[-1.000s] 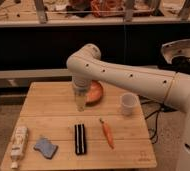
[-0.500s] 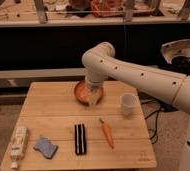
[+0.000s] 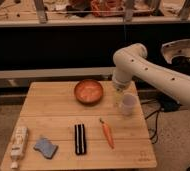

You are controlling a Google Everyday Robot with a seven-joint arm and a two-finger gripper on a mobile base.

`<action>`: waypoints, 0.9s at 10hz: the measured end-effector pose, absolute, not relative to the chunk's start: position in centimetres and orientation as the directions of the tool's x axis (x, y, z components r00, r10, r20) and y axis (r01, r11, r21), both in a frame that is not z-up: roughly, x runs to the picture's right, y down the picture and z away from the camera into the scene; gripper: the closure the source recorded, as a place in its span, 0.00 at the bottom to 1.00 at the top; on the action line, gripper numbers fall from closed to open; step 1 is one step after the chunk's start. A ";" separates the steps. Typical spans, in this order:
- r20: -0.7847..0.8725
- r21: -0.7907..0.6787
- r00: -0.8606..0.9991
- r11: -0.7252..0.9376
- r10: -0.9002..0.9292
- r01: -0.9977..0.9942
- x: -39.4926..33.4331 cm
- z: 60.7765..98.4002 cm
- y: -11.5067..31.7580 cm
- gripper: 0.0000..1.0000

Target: Move the arm in a circular motion

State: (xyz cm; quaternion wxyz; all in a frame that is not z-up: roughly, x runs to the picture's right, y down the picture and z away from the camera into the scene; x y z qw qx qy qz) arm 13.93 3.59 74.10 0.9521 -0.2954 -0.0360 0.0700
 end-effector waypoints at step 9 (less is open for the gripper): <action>-0.005 -0.573 0.958 0.784 0.287 -0.238 29.8 70.5 9.5 0.20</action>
